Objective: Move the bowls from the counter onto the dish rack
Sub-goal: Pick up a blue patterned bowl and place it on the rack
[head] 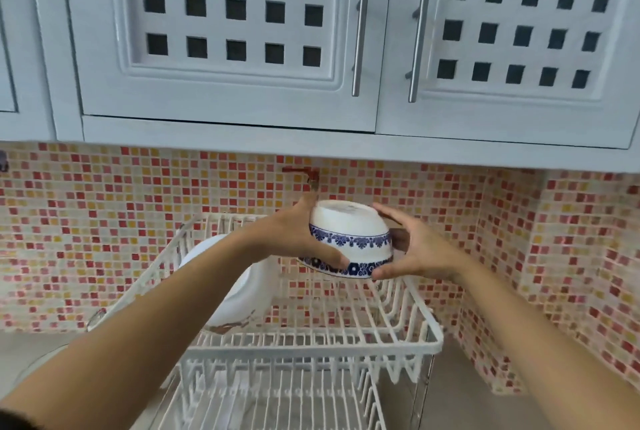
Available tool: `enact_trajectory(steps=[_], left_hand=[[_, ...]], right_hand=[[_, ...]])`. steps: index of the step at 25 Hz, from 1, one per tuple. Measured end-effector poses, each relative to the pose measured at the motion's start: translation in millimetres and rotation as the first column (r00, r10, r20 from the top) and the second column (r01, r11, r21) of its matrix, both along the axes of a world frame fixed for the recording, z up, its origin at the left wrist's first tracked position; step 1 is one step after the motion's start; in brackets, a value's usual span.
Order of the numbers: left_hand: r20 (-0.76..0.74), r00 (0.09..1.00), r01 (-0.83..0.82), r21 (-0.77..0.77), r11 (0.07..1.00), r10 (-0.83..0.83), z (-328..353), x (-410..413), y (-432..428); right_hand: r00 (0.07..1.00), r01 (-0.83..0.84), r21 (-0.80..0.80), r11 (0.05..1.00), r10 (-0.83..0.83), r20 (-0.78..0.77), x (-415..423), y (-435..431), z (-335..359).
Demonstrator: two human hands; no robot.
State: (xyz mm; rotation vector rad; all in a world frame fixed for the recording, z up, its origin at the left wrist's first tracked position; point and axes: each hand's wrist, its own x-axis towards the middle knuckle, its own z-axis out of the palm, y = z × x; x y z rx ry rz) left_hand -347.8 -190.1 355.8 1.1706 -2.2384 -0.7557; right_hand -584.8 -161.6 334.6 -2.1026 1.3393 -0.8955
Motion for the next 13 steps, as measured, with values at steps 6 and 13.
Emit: enact_trajectory(steps=[6, 13], left_hand=[[0.328, 0.931, -0.166, -0.014, 0.986, 0.161, -17.2, -21.1, -27.8], [0.538, 0.818, -0.256, 0.023, 0.966, 0.203, -43.6, -38.9, -29.6]], right_hand=[[0.911, 0.027, -0.046, 0.999, -0.044, -0.410, 11.8, -33.5, -11.1], [0.751, 0.033, -0.021, 0.999, -0.039, -0.659, 12.4, -44.7, -23.5]])
